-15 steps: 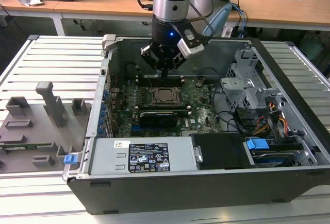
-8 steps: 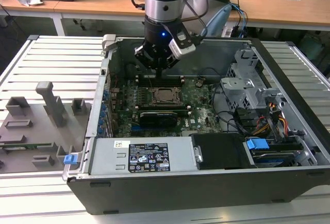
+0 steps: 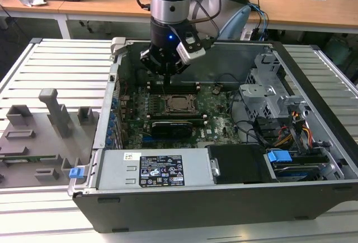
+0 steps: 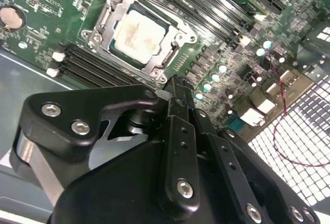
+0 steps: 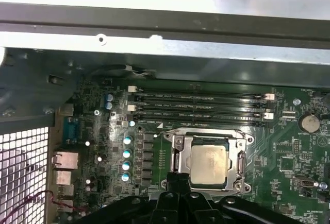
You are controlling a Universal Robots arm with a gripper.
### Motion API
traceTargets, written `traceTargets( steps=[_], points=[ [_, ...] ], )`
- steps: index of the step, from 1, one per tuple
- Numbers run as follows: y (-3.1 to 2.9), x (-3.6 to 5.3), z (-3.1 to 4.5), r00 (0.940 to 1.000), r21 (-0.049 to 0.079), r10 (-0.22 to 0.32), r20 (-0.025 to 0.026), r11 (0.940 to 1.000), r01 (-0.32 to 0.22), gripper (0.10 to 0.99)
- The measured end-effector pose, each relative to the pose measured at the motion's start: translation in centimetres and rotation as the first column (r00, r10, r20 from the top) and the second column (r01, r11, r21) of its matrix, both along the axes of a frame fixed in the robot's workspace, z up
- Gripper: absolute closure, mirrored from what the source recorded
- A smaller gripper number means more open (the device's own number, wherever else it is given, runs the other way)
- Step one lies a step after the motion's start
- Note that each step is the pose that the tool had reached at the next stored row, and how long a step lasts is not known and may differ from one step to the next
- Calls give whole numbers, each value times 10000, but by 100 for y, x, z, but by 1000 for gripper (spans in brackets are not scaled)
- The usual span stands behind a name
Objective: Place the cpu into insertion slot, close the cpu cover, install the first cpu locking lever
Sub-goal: 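Close the cpu cover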
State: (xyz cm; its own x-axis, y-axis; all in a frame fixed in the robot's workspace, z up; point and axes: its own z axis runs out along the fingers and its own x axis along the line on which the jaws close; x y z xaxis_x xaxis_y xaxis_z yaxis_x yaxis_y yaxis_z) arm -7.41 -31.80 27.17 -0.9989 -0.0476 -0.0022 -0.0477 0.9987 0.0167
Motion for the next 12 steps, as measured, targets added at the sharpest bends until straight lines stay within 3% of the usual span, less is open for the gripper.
traceTargets(
  steps=[12],
  points=[
    [9, -290, -5, 10000, 9, -1, 34, 10000, 1, 984]
  ],
)
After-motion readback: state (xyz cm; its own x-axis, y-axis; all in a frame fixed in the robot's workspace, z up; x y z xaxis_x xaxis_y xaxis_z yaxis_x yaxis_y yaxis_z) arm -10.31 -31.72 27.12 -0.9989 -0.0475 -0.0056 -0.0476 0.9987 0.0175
